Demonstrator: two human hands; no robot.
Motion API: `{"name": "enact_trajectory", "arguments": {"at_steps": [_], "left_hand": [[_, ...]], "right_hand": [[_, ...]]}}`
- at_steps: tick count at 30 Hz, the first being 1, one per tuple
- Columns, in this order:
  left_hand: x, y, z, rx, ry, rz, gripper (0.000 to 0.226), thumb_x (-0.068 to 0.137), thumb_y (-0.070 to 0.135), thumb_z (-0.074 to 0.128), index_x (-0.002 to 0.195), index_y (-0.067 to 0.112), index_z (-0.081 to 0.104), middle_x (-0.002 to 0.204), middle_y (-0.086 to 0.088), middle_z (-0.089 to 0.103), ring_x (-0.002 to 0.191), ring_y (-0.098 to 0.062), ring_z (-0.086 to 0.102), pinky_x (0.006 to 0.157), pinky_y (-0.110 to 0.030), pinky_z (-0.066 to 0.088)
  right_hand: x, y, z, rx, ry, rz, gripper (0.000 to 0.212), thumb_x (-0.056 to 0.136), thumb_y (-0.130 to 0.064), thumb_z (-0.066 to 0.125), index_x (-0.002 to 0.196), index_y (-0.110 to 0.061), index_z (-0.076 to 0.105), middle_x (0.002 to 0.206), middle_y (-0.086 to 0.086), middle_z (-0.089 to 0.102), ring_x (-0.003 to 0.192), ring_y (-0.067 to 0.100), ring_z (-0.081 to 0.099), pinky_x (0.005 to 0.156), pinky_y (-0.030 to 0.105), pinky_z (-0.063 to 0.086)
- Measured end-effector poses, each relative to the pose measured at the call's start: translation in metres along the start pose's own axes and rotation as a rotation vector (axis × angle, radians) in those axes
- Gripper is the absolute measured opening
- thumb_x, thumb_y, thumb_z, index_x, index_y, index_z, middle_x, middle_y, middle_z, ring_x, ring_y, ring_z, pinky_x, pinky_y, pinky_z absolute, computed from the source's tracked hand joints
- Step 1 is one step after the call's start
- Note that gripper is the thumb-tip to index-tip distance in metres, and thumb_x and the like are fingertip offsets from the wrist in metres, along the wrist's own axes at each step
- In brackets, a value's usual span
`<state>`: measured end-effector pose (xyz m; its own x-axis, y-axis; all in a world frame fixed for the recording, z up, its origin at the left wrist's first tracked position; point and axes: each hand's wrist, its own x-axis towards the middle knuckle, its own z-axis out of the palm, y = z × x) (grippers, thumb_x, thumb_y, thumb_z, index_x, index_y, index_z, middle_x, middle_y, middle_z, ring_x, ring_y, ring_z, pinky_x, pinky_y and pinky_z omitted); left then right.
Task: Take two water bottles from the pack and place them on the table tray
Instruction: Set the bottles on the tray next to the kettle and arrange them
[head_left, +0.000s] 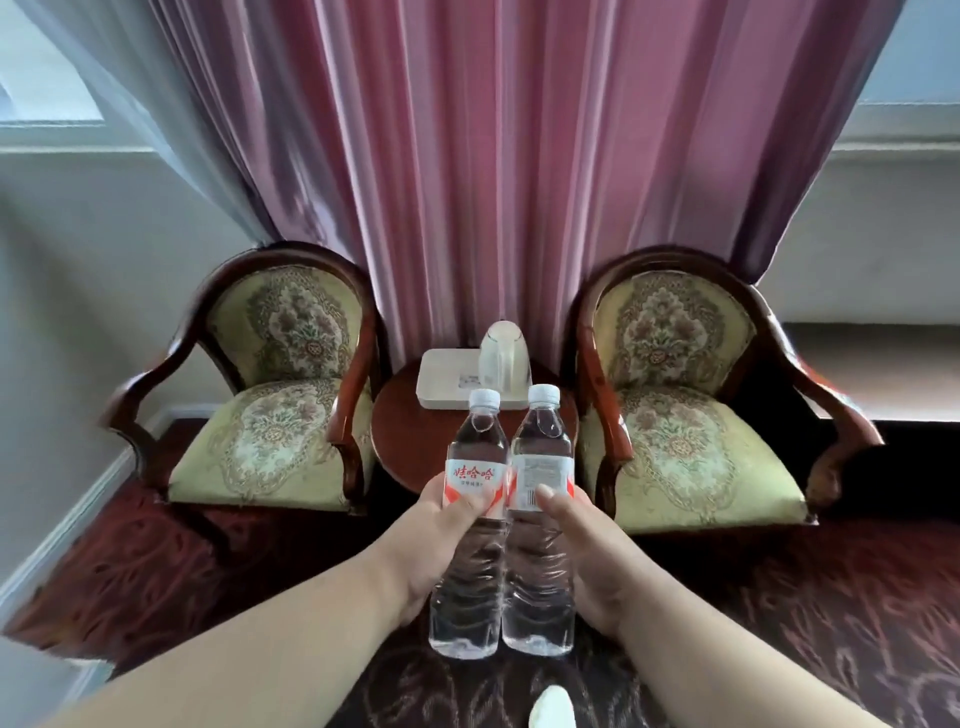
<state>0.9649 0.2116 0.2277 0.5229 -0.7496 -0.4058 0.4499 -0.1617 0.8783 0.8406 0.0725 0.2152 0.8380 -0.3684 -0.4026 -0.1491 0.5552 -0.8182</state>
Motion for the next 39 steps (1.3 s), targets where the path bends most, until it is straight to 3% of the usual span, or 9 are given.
{"name": "enact_trajectory", "arguments": {"at_steps": [8,13,19,23,28,33,36,37,39], "left_hand": [[0.12,0.064,-0.033,0.017,0.134,0.031,0.066,0.078,0.053,0.077,0.135,0.035,0.05,0.122,-0.002,0.075,0.114,-0.024,0.07,0.103,-0.052,0.048],[0.178,0.094,-0.055,0.071,0.134,-0.01,0.071,0.074,0.067,0.074,0.136,0.046,0.047,0.126,0.007,0.073,0.121,-0.018,0.065,0.109,-0.048,0.042],[0.246,0.125,-0.101,0.084,0.096,-0.032,0.063,0.082,0.063,0.069,0.138,0.045,0.048,0.124,0.009,0.074,0.113,-0.012,0.07,0.089,-0.034,0.052],[0.297,0.152,-0.147,0.089,0.078,-0.04,0.059,0.084,0.06,0.069,0.136,0.044,0.049,0.119,0.009,0.076,0.106,-0.01,0.073,0.07,-0.02,0.058],[0.375,0.189,-0.209,0.18,0.033,-0.035,0.054,0.074,0.064,0.072,0.122,0.047,0.055,0.1,0.024,0.077,0.086,0.006,0.072,0.057,-0.01,0.053],[0.477,0.207,-0.258,0.344,0.011,0.0,0.047,0.08,0.043,0.081,0.121,0.039,0.057,0.097,0.019,0.079,0.087,-0.001,0.075,0.064,-0.015,0.055],[0.539,0.205,-0.278,0.457,0.004,0.014,0.062,0.075,0.035,0.087,0.128,0.032,0.056,0.101,0.014,0.079,0.094,-0.003,0.074,0.076,-0.022,0.057],[0.561,0.201,-0.284,0.495,0.009,0.023,0.065,0.073,0.034,0.089,0.129,0.03,0.056,0.103,0.011,0.079,0.097,-0.004,0.073,0.081,-0.026,0.057],[0.604,0.194,-0.295,0.579,0.019,0.047,0.068,0.068,0.036,0.091,0.124,0.03,0.054,0.106,0.008,0.077,0.097,-0.003,0.072,0.082,-0.024,0.057]], "right_hand": [[0.161,-0.081,-0.011,-0.155,-0.215,0.083,0.062,0.084,-0.038,0.074,0.141,-0.024,0.051,0.129,0.012,0.073,0.118,0.032,0.07,0.105,0.058,0.047],[0.23,-0.111,-0.009,-0.199,-0.212,0.103,0.064,0.083,-0.033,0.071,0.142,-0.021,0.049,0.127,0.015,0.074,0.117,0.034,0.07,0.108,0.061,0.044],[0.304,-0.128,0.014,-0.166,-0.176,0.117,0.055,0.094,-0.032,0.067,0.144,-0.02,0.049,0.13,0.017,0.072,0.118,0.035,0.069,0.107,0.059,0.046],[0.369,-0.138,0.039,-0.19,-0.113,0.111,0.062,0.086,-0.044,0.063,0.143,-0.021,0.052,0.129,0.012,0.074,0.116,0.029,0.072,0.091,0.043,0.057],[0.453,-0.143,0.062,-0.243,0.012,0.051,0.054,0.087,-0.04,0.074,0.135,-0.019,0.059,0.122,0.01,0.077,0.112,0.028,0.074,0.102,0.052,0.052],[0.543,-0.161,0.058,-0.439,0.152,-0.024,0.068,0.075,-0.028,0.078,0.137,-0.024,0.053,0.118,0.008,0.076,0.105,0.024,0.075,0.094,0.047,0.059],[0.599,-0.169,0.041,-0.584,0.099,-0.043,0.042,0.076,-0.021,0.077,0.11,-0.044,0.071,0.105,-0.002,0.081,0.102,0.014,0.075,0.091,0.036,0.061],[0.618,-0.174,0.036,-0.638,0.082,-0.038,0.039,0.075,-0.02,0.078,0.104,-0.046,0.073,0.103,-0.002,0.081,0.102,0.015,0.076,0.091,0.037,0.06],[0.657,-0.18,0.022,-0.781,0.061,-0.023,0.052,0.069,-0.026,0.084,0.118,-0.036,0.069,0.111,0.003,0.079,0.109,0.023,0.073,0.1,0.047,0.055]]}}
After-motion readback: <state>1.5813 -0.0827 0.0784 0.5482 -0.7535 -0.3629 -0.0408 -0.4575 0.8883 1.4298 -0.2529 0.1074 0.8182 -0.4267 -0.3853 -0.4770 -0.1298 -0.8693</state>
